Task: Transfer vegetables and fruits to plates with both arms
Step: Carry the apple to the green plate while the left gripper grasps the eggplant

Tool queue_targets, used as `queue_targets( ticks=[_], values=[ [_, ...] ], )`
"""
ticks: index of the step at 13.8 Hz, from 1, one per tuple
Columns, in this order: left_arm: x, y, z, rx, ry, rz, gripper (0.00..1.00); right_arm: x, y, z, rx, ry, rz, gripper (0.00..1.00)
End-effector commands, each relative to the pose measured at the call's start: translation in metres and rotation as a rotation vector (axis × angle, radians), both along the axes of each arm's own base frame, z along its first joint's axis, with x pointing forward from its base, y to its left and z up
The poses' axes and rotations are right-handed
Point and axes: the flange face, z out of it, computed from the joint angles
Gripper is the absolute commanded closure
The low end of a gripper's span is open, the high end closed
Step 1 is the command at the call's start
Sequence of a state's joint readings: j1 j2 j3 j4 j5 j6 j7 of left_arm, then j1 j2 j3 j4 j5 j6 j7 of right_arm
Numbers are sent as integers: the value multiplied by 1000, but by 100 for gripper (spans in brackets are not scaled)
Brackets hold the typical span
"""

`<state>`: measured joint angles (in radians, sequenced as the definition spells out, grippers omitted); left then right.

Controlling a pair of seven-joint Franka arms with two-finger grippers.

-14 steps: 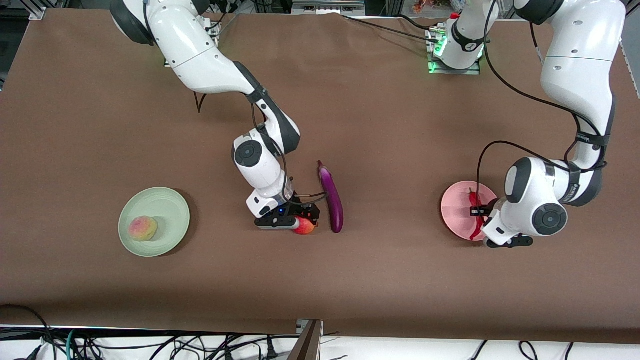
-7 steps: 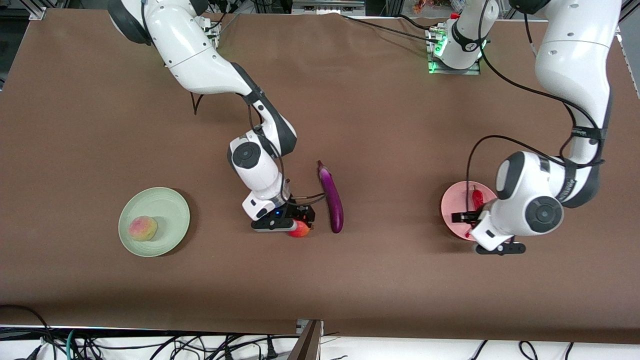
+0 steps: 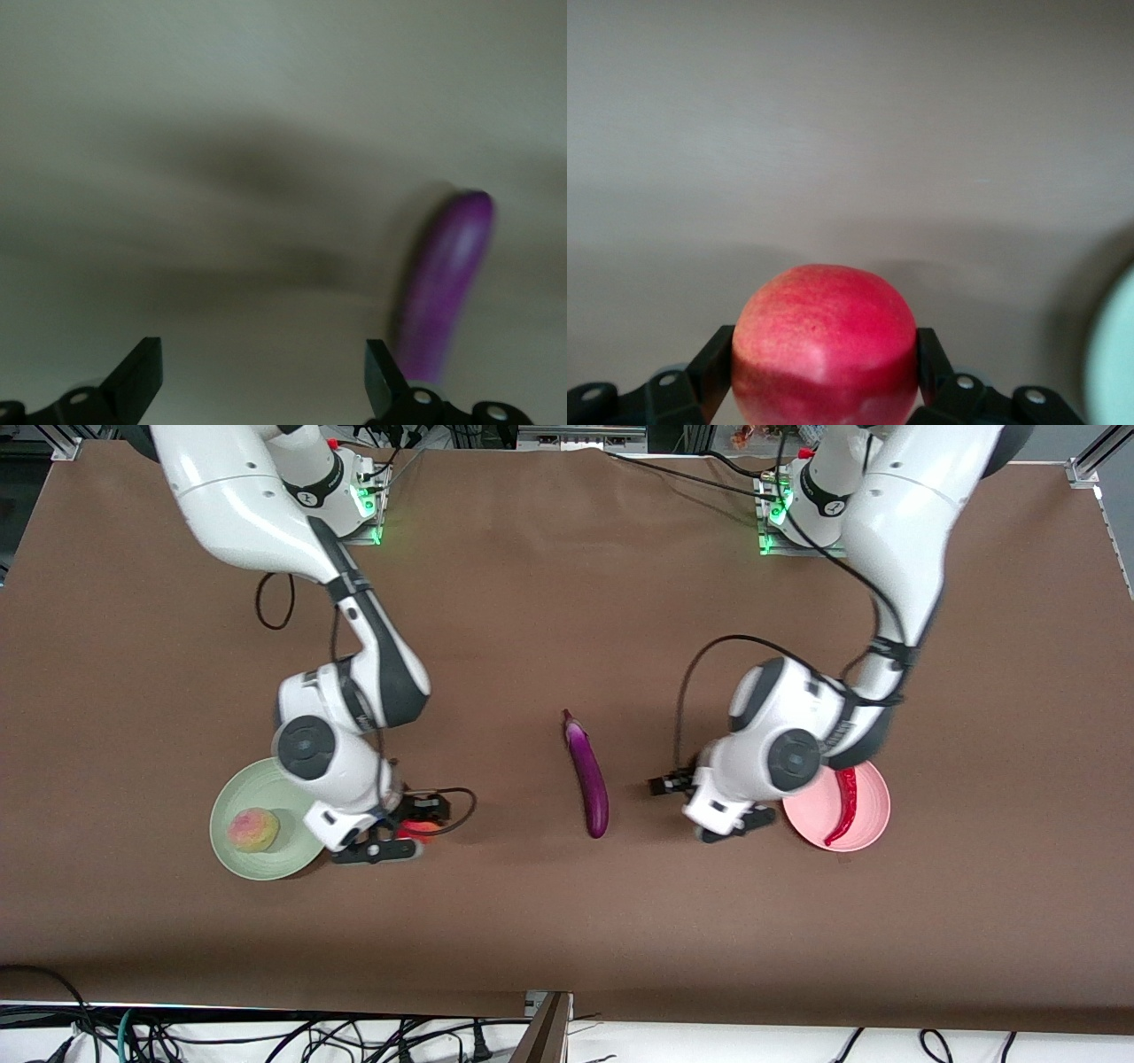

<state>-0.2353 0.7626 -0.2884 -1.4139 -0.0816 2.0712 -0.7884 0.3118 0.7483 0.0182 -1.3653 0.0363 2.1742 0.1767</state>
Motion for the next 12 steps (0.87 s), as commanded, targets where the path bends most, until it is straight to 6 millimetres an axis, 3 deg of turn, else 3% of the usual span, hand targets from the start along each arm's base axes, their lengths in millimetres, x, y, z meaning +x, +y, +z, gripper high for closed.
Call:
queue_targets(
  ticks=[1,3,5,10,12],
  values=[
    [-16,-55,-12,-12,-11,118,0,7,-63,-2,-21,51,116,81],
    [-26,-81,-29,-24,-44,137,0,16,-111,-3,-26,51,178,81],
    [-24,-82,-48,-29,-68,143,0,19,-147,-8,-26,57,214,81],
    [-40,-110,-68,-44,-91,170,0,12,-192,-32,-23,103,231,81],
    [-46,-117,-86,-46,-101,166,5,7,-197,-43,-20,124,226,80]
  ],
)
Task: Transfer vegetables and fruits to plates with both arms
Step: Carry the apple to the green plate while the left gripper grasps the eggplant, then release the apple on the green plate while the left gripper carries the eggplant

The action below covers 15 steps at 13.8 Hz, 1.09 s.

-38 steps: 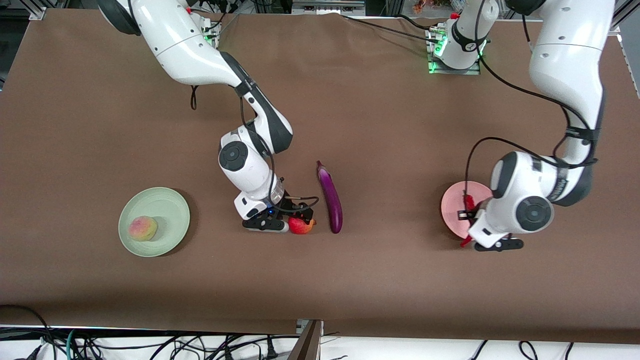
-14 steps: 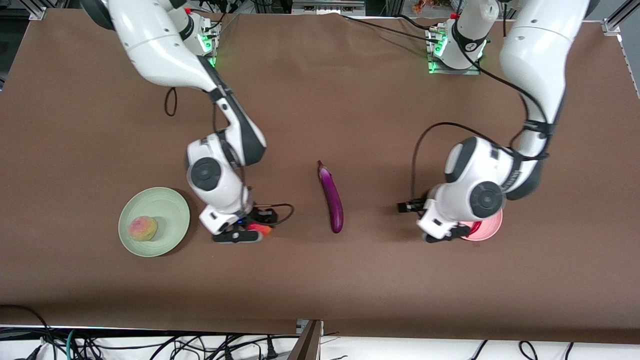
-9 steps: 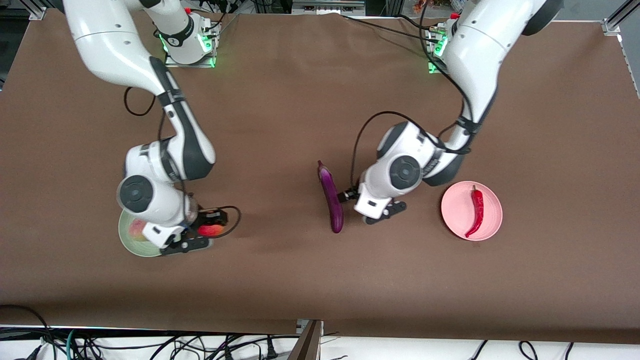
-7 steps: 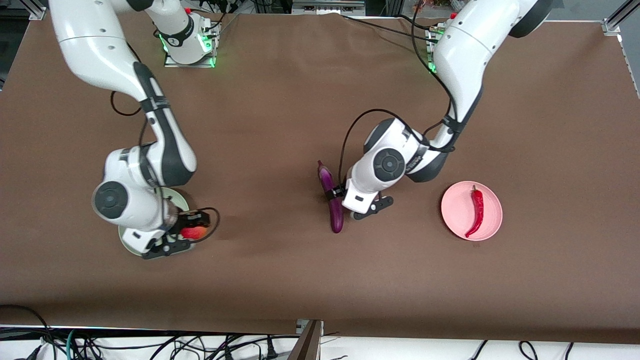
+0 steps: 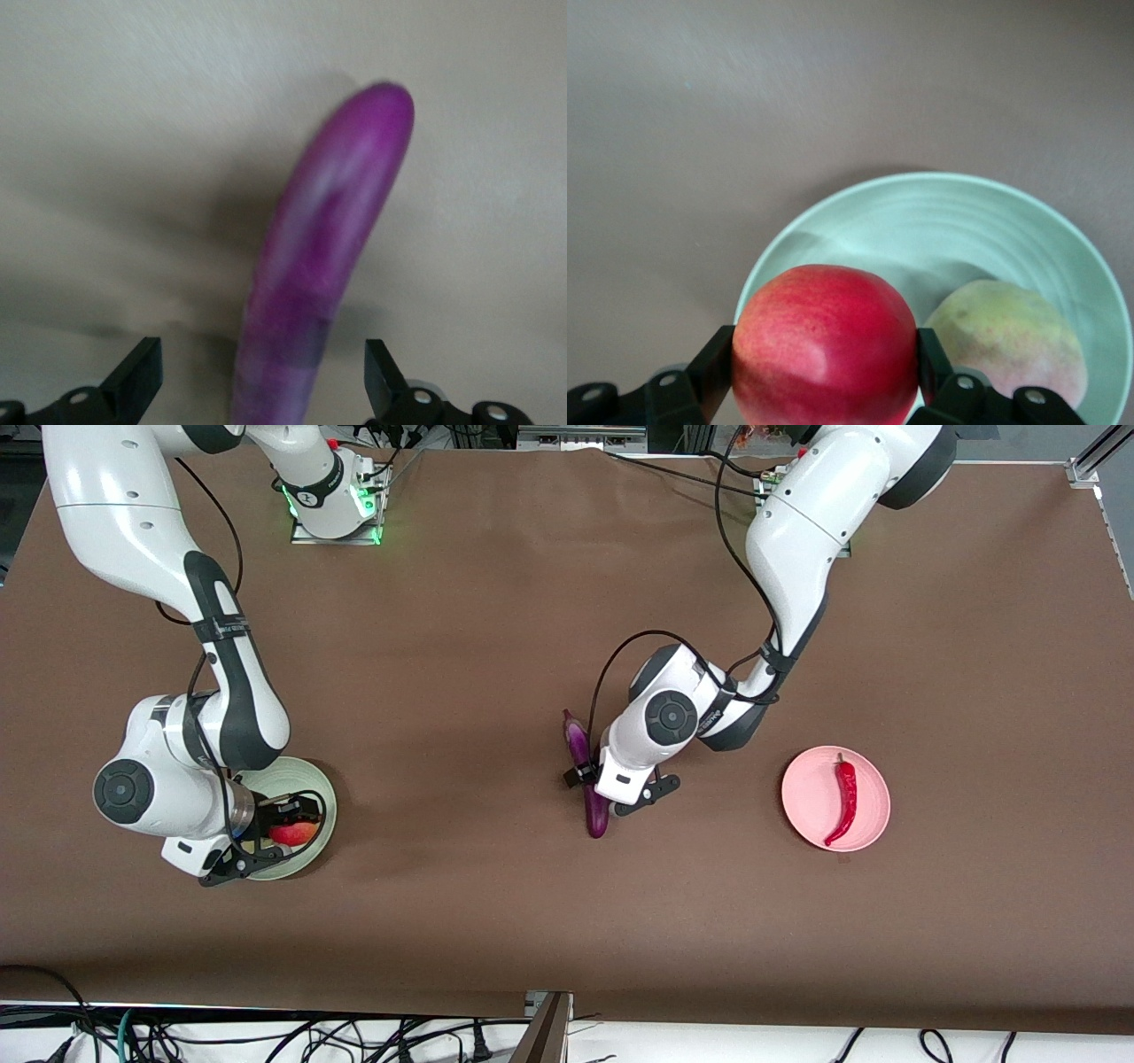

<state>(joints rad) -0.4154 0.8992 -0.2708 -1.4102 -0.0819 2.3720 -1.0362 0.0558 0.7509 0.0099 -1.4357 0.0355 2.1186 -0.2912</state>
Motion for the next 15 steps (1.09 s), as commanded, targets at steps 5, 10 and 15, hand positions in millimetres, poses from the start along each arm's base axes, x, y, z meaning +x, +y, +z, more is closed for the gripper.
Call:
queue_targets(
  ticks=[5,10,15],
  values=[
    [5,-6,-16,-9,-68,-9,100,-9,-20,-14,2,32,0,41],
    [55,82,23,43,-46,-91,100,1,-19,33,13,19,-9,0],
    [104,240,59,41,-24,-346,100,-7,-13,139,16,104,4,0]
  ],
)
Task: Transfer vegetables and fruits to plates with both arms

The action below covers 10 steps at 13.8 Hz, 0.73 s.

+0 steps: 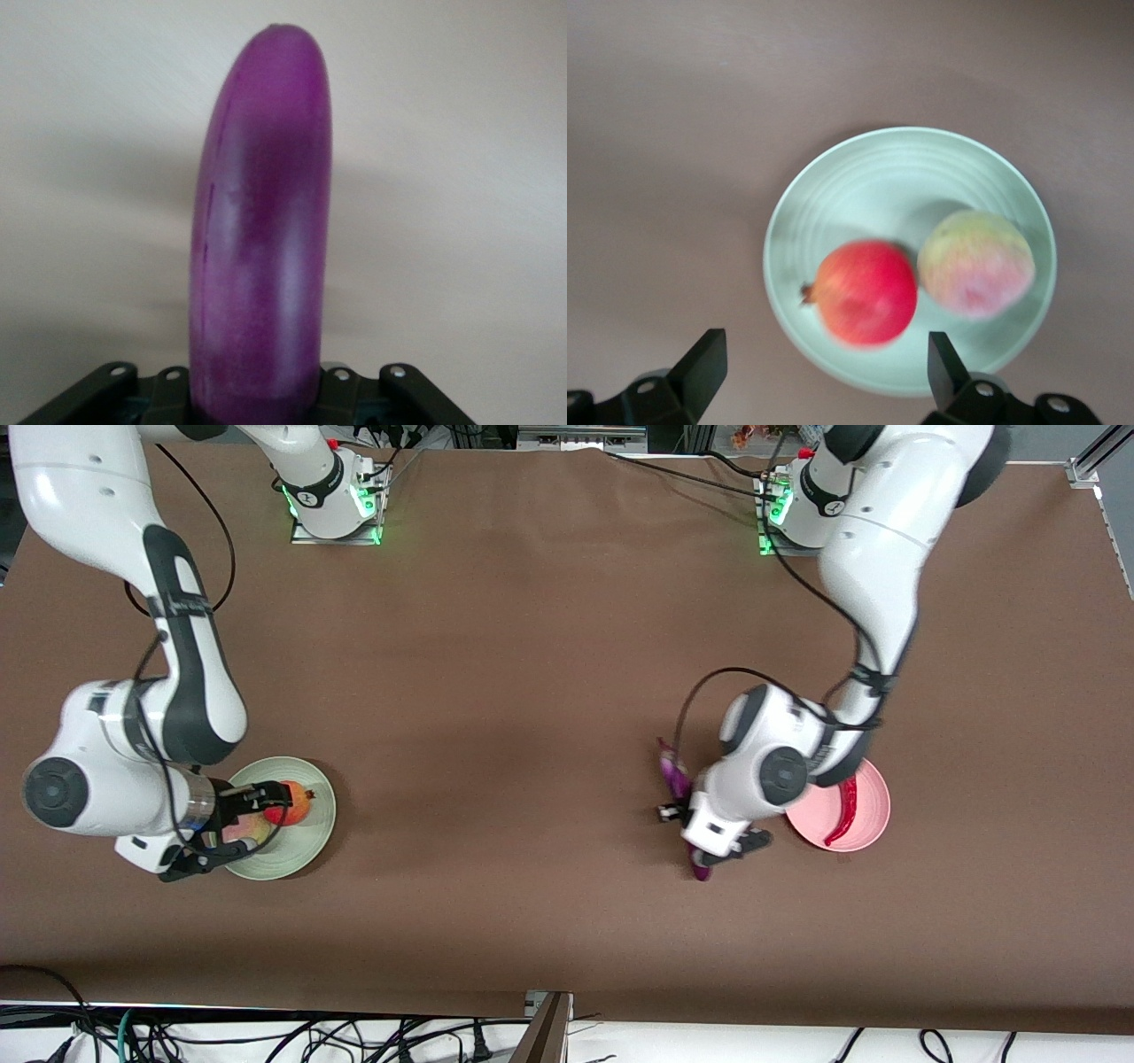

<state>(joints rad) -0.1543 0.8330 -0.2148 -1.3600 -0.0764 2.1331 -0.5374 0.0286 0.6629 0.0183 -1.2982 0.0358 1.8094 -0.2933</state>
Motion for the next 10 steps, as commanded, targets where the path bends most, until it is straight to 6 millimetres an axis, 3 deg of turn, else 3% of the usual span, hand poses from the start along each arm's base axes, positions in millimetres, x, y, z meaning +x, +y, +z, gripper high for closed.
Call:
queue_targets(
  ticks=[1,6,7,10],
  values=[
    [8,66,19,-7,14,-152,100,-14,1,57,10,29,14,0],
    [11,167,13,-43,65,-268,100,-42,-4,152,-4,-30,18,0],
    [8,177,13,-49,81,-281,100,-54,-2,170,-28,-19,27,0],
    [-7,196,4,-49,122,-268,100,-80,-8,198,-93,39,36,0]
  ],
)
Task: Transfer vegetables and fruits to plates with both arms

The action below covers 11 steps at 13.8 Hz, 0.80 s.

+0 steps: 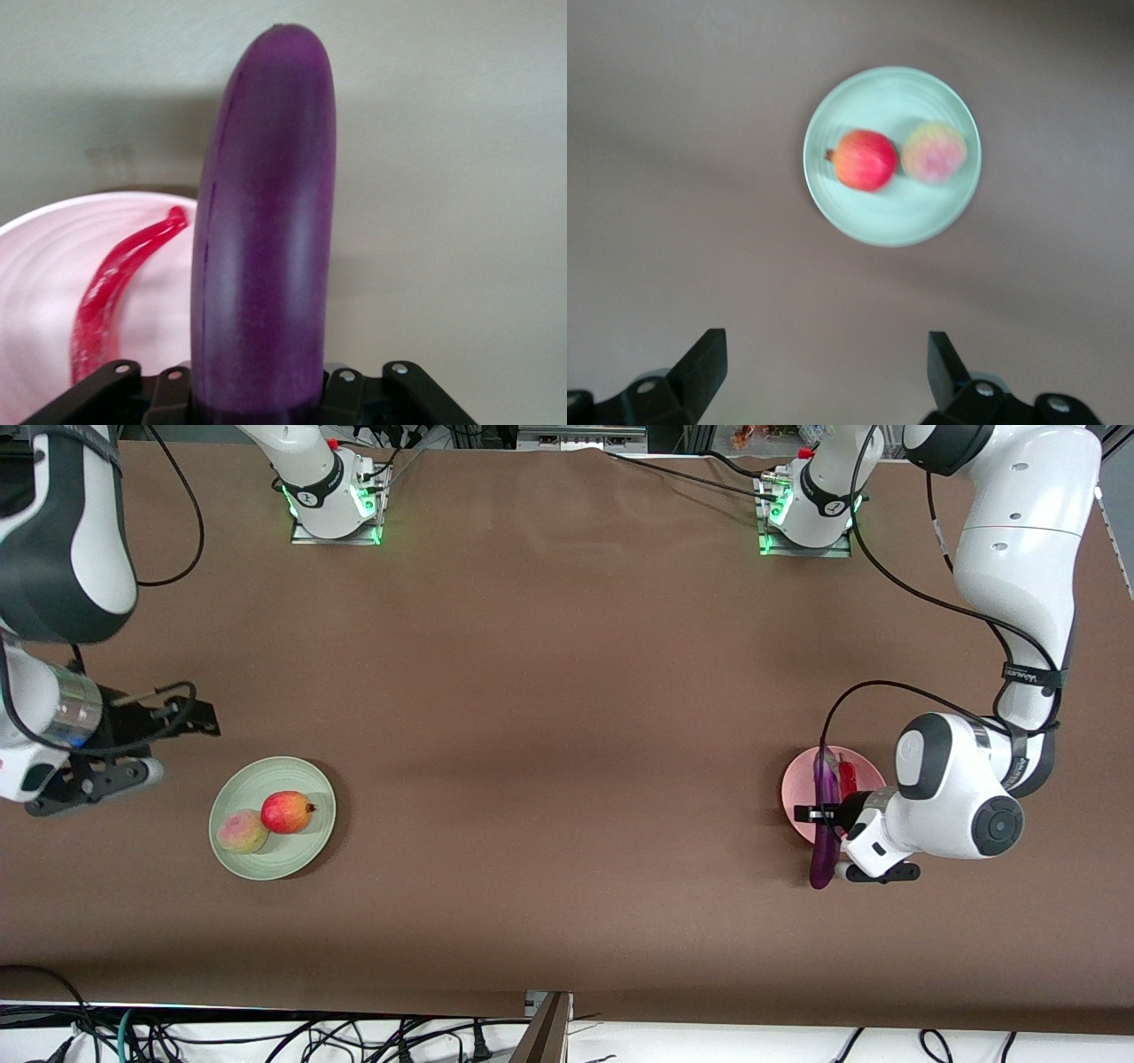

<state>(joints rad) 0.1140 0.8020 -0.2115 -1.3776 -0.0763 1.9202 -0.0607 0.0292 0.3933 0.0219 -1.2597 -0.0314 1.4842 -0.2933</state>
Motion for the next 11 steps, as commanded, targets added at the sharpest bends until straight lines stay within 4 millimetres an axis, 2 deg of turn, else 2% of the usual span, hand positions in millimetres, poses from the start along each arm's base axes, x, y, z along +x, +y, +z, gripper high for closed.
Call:
queue_targets(
  ticks=[1,2,3,5,7,9,10,11],
  values=[
    [-22,7,-2,7,38,-27,100,-27,-3,28,-31,23,13,0],
    [-25,12,-6,7,49,-21,100,-37,-6,49,-37,-4,6,0],
    [-30,12,-13,7,65,-22,100,-46,-9,60,-39,-23,3,0],
    [-37,17,-17,9,85,-16,100,-60,-11,69,-42,-32,1,0],
    [-38,19,-17,9,88,-12,99,-60,-14,72,-43,-53,11,0],
    [-38,21,-18,10,88,-11,72,-65,-14,73,-36,-46,-6,0],
    [-38,23,-18,9,88,-8,62,-71,-15,71,-34,-37,-18,0],
    [-38,25,-18,9,88,-6,57,-74,-15,68,-35,-29,-50,0]
  ],
)
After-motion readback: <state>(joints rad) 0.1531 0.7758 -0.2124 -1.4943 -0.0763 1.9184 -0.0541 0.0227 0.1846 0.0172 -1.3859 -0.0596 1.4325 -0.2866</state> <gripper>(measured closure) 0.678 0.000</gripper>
